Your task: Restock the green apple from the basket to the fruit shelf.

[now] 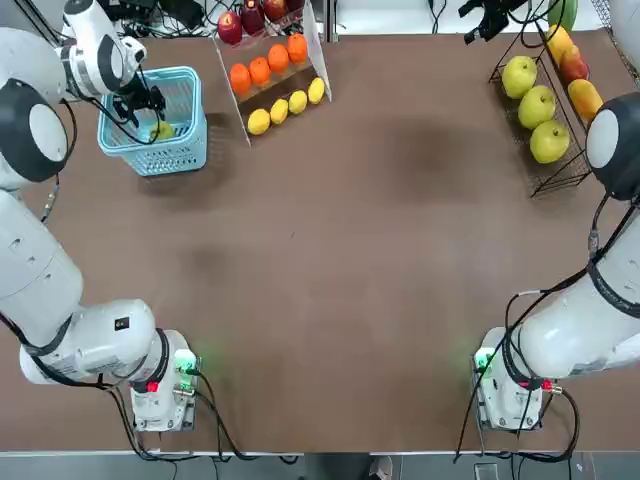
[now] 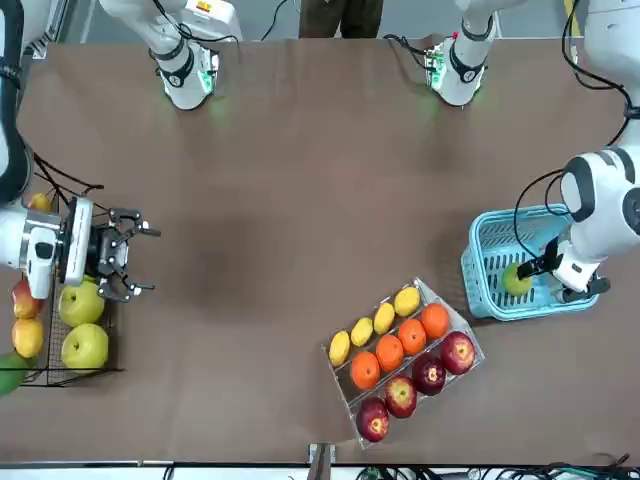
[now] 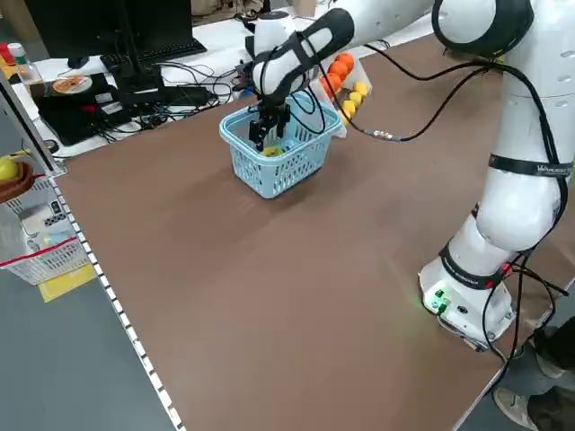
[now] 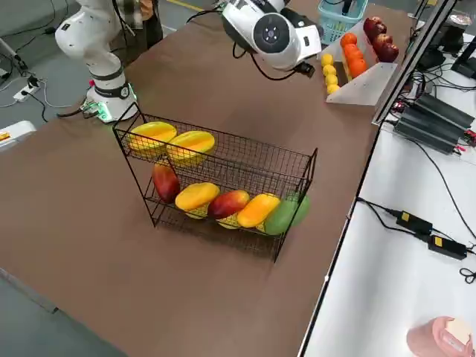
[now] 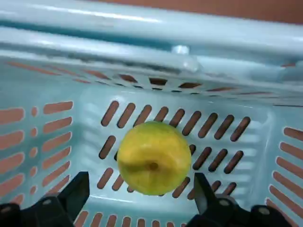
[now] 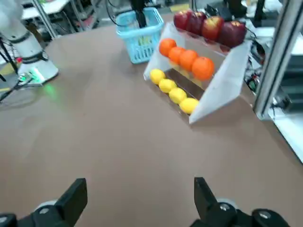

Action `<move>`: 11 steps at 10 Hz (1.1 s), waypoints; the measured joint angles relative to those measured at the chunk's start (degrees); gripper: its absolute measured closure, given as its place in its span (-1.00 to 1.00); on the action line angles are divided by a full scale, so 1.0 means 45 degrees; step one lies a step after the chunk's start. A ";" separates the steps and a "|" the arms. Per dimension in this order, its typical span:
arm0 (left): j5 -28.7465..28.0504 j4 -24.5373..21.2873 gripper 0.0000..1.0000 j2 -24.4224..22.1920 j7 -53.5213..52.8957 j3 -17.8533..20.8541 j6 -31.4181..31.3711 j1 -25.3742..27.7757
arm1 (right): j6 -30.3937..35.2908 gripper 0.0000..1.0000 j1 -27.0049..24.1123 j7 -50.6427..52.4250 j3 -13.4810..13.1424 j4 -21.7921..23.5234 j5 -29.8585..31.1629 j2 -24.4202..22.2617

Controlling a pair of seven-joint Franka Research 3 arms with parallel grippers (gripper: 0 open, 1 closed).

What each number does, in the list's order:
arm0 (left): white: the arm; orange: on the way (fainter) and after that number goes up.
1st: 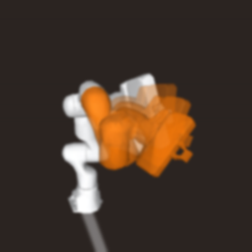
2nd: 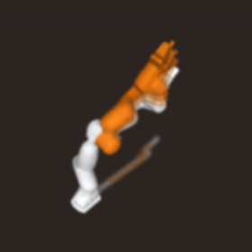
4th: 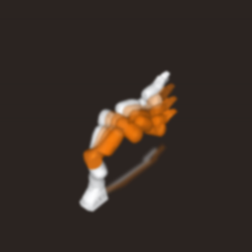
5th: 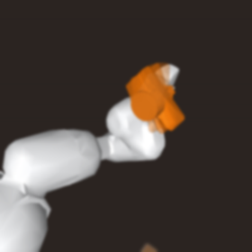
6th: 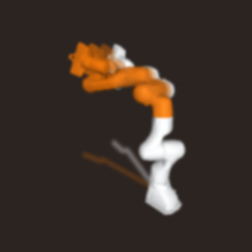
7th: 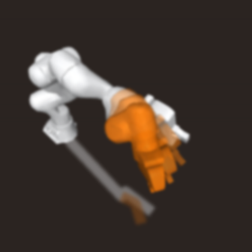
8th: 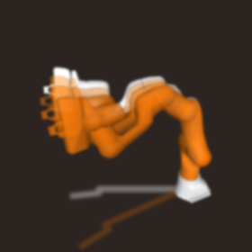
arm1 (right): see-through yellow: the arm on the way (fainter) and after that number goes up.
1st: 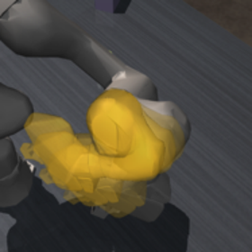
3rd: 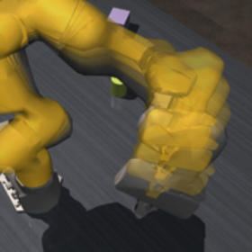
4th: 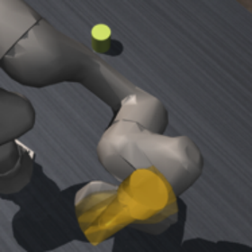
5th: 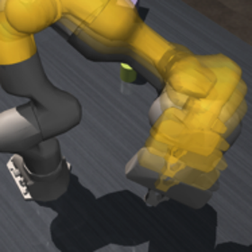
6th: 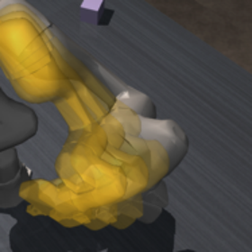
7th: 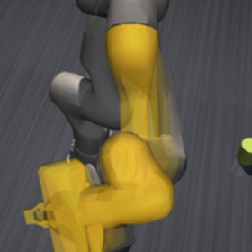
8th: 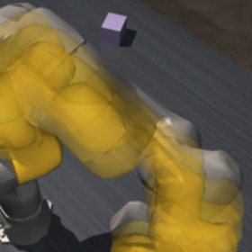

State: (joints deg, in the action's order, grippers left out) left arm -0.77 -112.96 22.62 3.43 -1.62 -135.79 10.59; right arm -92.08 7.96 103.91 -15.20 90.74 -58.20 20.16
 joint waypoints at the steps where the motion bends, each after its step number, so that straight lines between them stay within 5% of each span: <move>1: 0.0018 -0.0003 -0.94 0.0157 0.0000 -0.0107 -0.0063 -0.0005 | 0.0361 -0.99 -0.0036 0.0474 -0.0022 0.0172 -0.0433 0.0001; 11: 0.0020 -0.0070 -0.93 0.0987 0.0000 -0.0187 -0.1675 -0.0007 | 0.2519 -0.99 -0.0297 0.3174 -0.0042 0.1316 -0.2871 0.0729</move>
State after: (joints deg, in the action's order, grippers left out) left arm -0.69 -113.27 27.06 3.43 -2.46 -143.33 10.56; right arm -80.74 6.62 118.19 -15.39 96.66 -71.12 23.44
